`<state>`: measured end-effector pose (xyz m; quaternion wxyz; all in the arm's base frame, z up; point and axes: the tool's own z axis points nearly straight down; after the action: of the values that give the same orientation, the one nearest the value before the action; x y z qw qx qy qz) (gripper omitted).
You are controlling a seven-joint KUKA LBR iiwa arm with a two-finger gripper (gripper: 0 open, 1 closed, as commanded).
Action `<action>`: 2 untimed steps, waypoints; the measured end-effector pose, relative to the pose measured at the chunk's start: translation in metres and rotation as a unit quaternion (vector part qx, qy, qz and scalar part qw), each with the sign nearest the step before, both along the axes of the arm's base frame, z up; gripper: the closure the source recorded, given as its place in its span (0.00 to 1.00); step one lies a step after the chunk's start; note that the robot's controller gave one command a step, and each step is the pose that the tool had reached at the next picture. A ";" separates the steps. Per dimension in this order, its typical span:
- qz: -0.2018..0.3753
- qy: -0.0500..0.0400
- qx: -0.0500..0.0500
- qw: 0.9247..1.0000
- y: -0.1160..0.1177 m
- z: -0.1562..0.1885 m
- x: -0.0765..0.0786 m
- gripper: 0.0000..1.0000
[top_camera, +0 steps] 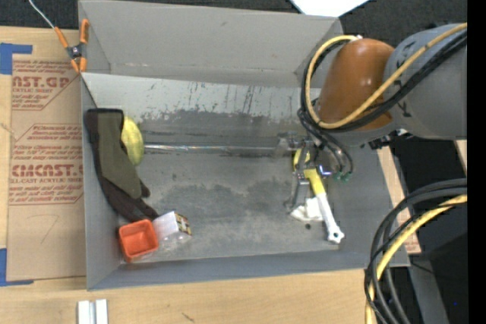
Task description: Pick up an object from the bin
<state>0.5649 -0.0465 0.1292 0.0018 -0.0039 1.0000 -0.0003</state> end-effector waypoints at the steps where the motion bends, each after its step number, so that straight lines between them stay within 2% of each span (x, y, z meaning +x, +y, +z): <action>1: -0.036 0.001 0.002 0.999 0.011 -0.016 -0.006 0.00; 2: -0.104 0.001 0.000 0.995 -0.072 -0.041 -0.045 0.00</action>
Offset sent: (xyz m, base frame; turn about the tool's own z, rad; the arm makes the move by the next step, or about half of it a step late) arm -0.0427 -0.0678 -0.0396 0.1990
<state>0.5202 -0.1183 0.0880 0.0008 0.0997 0.9950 -0.0007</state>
